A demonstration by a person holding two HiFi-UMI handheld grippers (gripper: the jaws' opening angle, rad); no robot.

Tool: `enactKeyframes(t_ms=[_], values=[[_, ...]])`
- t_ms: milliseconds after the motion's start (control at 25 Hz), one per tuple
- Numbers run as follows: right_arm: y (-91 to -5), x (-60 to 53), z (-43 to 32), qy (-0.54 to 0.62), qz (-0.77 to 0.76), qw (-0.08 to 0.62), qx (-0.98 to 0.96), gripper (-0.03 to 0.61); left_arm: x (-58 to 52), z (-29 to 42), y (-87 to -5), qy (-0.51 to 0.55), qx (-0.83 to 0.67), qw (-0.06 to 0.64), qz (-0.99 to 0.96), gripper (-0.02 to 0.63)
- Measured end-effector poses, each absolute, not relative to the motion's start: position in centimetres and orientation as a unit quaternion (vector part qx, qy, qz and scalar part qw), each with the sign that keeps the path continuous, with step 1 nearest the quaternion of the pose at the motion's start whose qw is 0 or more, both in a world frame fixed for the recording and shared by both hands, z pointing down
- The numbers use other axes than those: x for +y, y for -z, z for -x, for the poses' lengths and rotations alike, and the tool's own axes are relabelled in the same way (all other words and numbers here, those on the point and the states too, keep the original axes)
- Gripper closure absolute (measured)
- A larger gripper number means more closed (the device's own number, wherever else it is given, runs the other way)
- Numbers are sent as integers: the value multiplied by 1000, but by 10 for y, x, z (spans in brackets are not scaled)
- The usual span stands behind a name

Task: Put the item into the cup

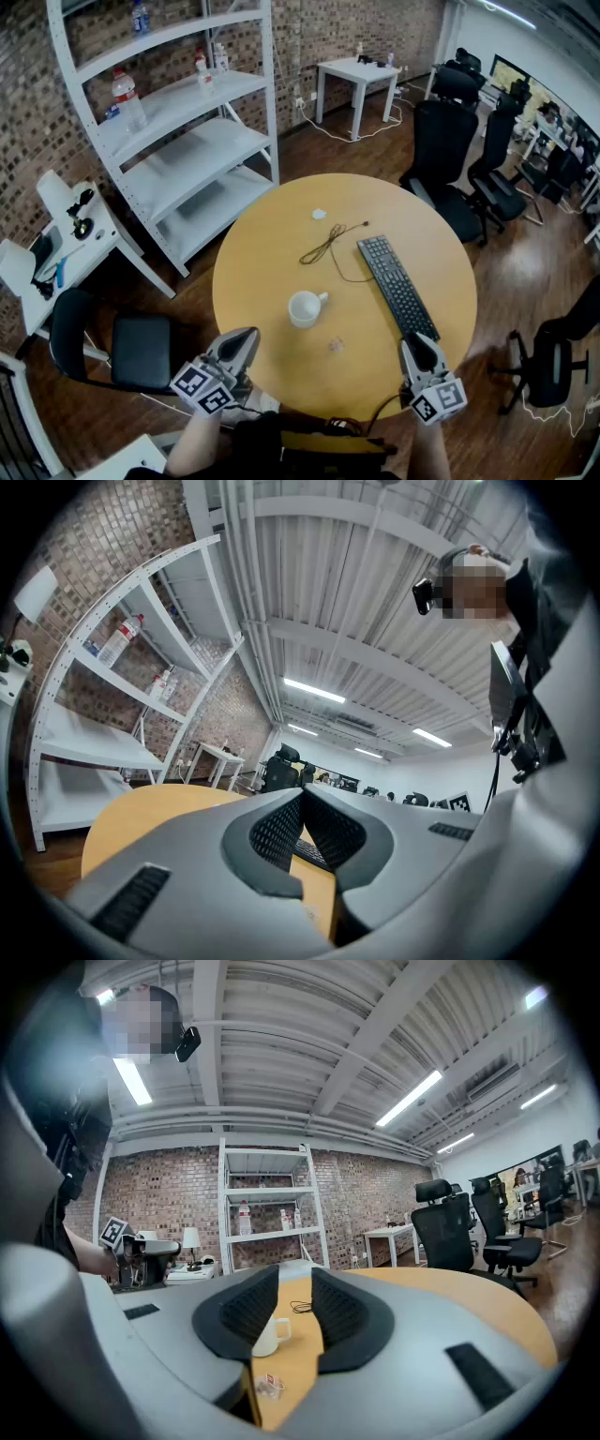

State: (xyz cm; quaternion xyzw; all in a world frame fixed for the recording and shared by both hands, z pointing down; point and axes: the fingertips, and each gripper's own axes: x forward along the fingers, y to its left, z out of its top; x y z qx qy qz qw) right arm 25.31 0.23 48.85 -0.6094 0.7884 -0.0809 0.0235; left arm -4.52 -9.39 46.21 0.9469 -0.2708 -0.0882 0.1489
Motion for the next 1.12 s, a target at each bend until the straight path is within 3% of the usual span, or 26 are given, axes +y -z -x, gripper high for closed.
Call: enactKeyframes(t_ms=[80,240,720,1120], values=[[-489,-5,-250,79,607,11,790,430,-96,46,-463,94,-269,156,-946,611],[-499,-16,-235,90,589,-23,803,430,-97,51,-460,95,-270,155,-946,611],[-613,-45,-156,138,496,-216,829,430,-107,100,-475,74,-320,168,-930,611],[-686,-56,-129,191,450,-319,812,430,-112,111,-491,43,-326,191,-925,611]])
